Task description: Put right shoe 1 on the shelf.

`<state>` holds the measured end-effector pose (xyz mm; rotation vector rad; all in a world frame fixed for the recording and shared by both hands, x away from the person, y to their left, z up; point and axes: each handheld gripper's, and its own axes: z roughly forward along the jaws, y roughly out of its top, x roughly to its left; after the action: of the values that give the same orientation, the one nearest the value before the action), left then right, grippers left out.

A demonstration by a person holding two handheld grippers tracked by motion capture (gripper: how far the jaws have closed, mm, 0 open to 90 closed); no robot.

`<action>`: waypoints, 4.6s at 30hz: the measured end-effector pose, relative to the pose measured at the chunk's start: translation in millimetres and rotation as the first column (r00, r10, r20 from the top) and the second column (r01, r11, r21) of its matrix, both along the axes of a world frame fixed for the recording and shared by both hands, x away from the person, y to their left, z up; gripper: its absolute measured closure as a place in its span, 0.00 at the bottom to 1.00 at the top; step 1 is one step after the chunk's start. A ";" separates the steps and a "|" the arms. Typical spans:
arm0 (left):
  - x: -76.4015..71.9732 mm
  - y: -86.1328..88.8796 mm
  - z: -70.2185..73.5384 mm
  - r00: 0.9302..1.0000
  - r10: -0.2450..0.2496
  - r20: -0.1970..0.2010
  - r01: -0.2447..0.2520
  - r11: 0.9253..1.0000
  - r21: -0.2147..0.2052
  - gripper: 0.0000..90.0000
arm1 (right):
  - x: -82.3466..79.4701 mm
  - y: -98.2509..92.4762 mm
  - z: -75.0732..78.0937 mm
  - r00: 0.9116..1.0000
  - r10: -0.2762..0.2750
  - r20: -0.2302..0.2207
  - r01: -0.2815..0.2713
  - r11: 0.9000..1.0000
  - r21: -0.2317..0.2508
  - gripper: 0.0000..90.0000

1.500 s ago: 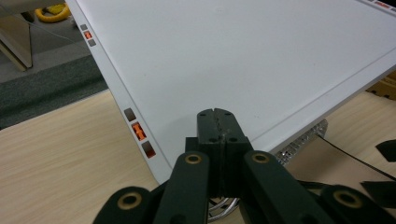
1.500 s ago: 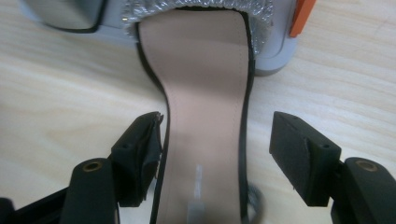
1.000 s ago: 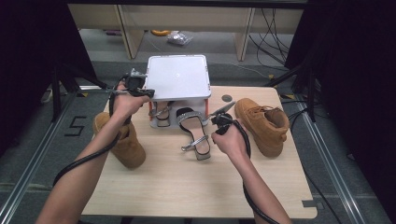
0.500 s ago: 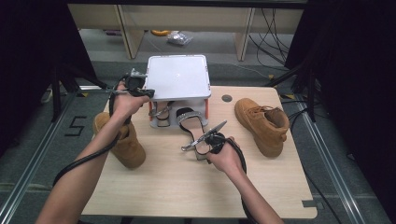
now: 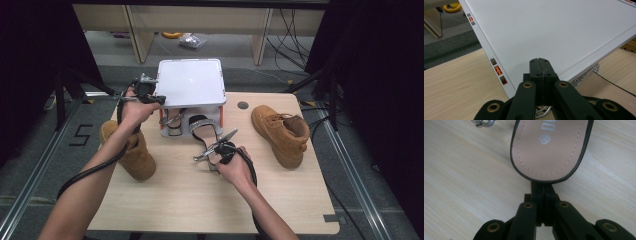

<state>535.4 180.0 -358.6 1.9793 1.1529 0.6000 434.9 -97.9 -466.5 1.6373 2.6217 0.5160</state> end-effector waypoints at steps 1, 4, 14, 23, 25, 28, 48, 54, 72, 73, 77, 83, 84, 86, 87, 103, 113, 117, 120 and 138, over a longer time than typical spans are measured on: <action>0.0 0.1 0.0 1.000 0.000 0.000 0.000 1.000 -0.001 1.00 | 0.4 1.4 1.0 1.000 -0.002 0.003 0.002 1.000 0.001 1.00; 0.3 0.3 0.0 1.000 -0.002 0.000 0.002 1.000 -0.003 1.00 | 1.6 5.4 2.3 1.000 -0.003 0.014 0.003 1.000 0.017 1.00; 0.5 -0.1 0.1 1.000 -0.004 0.000 0.004 1.000 -0.001 1.00 | 11.5 16.7 15.6 0.995 -0.049 0.089 0.046 0.998 0.038 1.00; 0.6 0.1 0.0 1.000 -0.006 0.000 0.006 1.000 -0.002 1.00 | 26.9 25.8 21.8 0.991 -0.072 0.110 0.063 0.995 0.083 1.00; 0.7 0.3 0.0 1.000 -0.007 0.000 0.007 1.000 -0.002 1.00 | 29.8 28.4 23.5 0.991 -0.090 0.101 0.081 0.993 0.088 1.00; 0.2 -1.5 -1.2 1.000 0.011 0.009 -0.011 1.000 -0.025 1.00 | 37.4 29.7 24.4 0.990 -0.079 0.119 0.066 0.992 0.108 1.00; 0.3 0.1 -0.2 1.000 -0.006 0.004 0.006 1.000 0.007 1.00 | 53.1 38.5 18.7 0.988 -0.097 0.125 0.084 0.991 0.100 1.00; 0.5 -0.3 -0.1 1.000 -0.008 0.005 0.008 1.000 0.009 1.00 | 52.7 42.3 20.6 0.979 -0.098 0.176 0.078 0.990 0.120 1.00; -0.4 -1.3 -0.5 1.000 -0.012 0.011 0.011 1.000 0.012 1.00 | 58.4 53.7 25.4 0.963 -0.147 0.227 0.124 0.986 0.112 1.00; -0.4 -1.5 -0.9 1.000 -0.012 0.015 0.012 1.000 0.009 1.00 | 58.5 54.0 24.7 0.962 -0.154 0.224 0.130 0.984 0.120 1.00; -1.0 -1.6 -0.8 1.000 -0.013 0.012 0.013 1.000 0.008 1.00 | 58.9 53.5 23.9 0.956 -0.161 0.245 0.133 0.983 0.127 1.00; -1.1 -1.0 -0.8 1.000 -0.016 0.013 0.015 1.000 0.011 1.00 | 58.0 54.3 19.0 0.958 -0.160 0.237 0.133 0.983 0.123 1.00; -1.1 -0.8 -0.9 1.000 -0.016 0.013 0.016 1.000 0.010 1.00 | 58.1 53.7 16.4 0.959 -0.161 0.232 0.134 0.983 0.127 1.00; -1.0 -0.5 -0.8 1.000 -0.016 0.012 0.016 1.000 0.009 1.00 | 57.5 54.5 13.1 0.962 -0.165 0.220 0.137 0.981 0.135 0.96; -1.0 -0.6 -0.7 1.000 -0.016 0.012 0.016 1.000 0.011 1.00 | 57.3 54.5 11.1 0.964 -0.156 0.215 0.129 0.982 0.135 0.93; -1.1 -3.3 -1.3 1.000 -0.002 0.020 0.002 1.000 -0.006 1.00 | 60.8 53.9 11.1 0.927 -0.167 0.337 0.130 0.983 0.129 0.43; -1.2 -0.5 -0.1 1.000 -0.023 0.009 0.023 1.000 0.020 1.00 | 85.8 63.5 -1.0 0.933 -0.170 0.317 0.144 0.984 0.103 0.37; -1.0 -0.4 -0.4 1.000 -0.023 0.011 0.023 1.000 0.012 1.00 | 89.3 64.1 -0.7 0.936 -0.186 0.300 0.161 0.981 0.106 0.39; -1.2 -0.1 -0.4 1.000 -0.024 0.011 0.023 1.000 0.015 1.00 | 86.8 62.8 0.6 0.936 -0.222 0.275 0.197 0.974 0.116 0.40; -1.1 -2.8 -0.8 1.000 -0.012 0.019 0.012 1.000 -0.001 1.00 | 78.6 45.4 11.4 0.900 -0.313 0.304 0.282 0.949 0.142 0.42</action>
<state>534.2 177.2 -359.3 1.9747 1.1289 0.6102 513.5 -52.5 -455.1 1.7610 2.0963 0.8219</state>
